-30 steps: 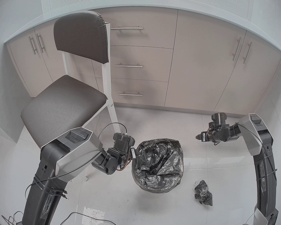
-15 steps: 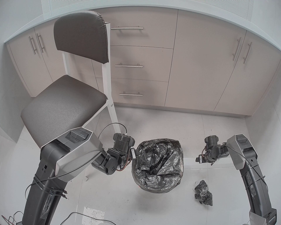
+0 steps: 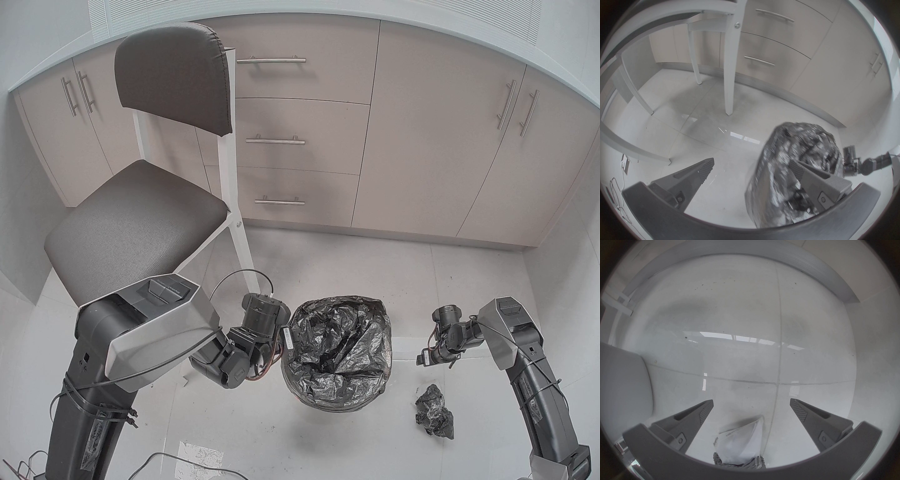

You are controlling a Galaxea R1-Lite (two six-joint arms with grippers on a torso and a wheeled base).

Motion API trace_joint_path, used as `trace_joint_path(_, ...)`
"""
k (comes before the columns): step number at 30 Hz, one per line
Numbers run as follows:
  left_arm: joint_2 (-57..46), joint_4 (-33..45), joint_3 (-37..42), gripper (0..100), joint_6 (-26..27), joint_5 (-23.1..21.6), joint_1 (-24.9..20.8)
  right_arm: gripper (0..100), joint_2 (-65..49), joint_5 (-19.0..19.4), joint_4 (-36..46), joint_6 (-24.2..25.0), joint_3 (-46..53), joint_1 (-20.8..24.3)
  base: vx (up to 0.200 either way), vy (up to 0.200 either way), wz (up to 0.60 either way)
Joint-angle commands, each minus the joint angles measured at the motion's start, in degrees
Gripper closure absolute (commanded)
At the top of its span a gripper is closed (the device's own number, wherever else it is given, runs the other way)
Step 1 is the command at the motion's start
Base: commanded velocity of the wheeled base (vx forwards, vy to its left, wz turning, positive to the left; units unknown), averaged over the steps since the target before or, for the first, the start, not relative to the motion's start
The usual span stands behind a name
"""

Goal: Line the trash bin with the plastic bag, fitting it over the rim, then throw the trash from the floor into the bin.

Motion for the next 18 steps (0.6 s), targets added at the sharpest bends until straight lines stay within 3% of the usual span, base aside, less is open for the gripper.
trace_joint_path(1,-8.0,-3.9,10.7,0,-0.3,0.2,-5.3,0,0.3,0.1,0.1,-3.2,0.0,0.1,0.0,0.0,0.0)
trace_joint_path(6,-15.0,-15.4,28.5,0,-0.9,0.4,-9.9,0,0.3,0.6,3.8,-4.4,0.0,0.2,0.0,0.0,0.0)
trace_joint_path(7,-15.2,-15.8,29.0,0,-0.9,0.3,-10.0,0,0.3,0.6,4.0,-4.5,0.0,0.2,0.0,0.0,0.0)
trace_joint_path(8,-17.4,-20.6,34.6,0,-0.9,0.4,-11.1,0,0.3,0.6,6.2,-5.0,0.0,0.2,0.0,0.0,0.0)
trace_joint_path(11,-19.0,-26.1,41.2,0,-1.0,0.3,-12.3,0,0.3,0.6,9.2,-5.1,0.0,0.3,0.0,0.0,0.0)
trace_joint_path(18,-14.8,-37.6,46.9,0,-3.0,0.3,-12.4,0,0.3,3.4,19.5,-5.4,0.0,0.8,0.0,0.0,0.0)
